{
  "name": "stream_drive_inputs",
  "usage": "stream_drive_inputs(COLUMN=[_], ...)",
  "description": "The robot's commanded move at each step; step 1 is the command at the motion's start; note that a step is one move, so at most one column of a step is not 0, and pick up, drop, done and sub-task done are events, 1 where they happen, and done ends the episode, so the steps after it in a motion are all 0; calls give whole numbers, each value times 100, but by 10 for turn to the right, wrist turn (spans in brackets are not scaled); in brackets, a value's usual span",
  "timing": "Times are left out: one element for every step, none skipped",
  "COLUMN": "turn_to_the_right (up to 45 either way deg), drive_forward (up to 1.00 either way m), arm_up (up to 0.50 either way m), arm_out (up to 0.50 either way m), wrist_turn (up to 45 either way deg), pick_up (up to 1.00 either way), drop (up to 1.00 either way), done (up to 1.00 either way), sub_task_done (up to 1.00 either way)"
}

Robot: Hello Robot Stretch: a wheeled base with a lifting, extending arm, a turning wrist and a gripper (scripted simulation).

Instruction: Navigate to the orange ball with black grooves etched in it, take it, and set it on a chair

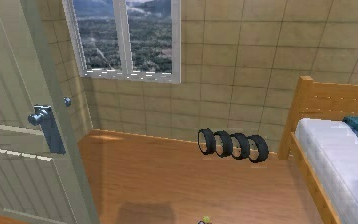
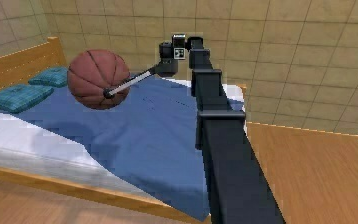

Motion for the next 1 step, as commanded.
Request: stream_drive_inputs(turn_to_the_right=[0], drive_forward=[0], arm_up=[0], arm_out=[0], wrist_turn=[-450], pick_up=[0], drop=[0], done=[0], sub_task_done=[0])
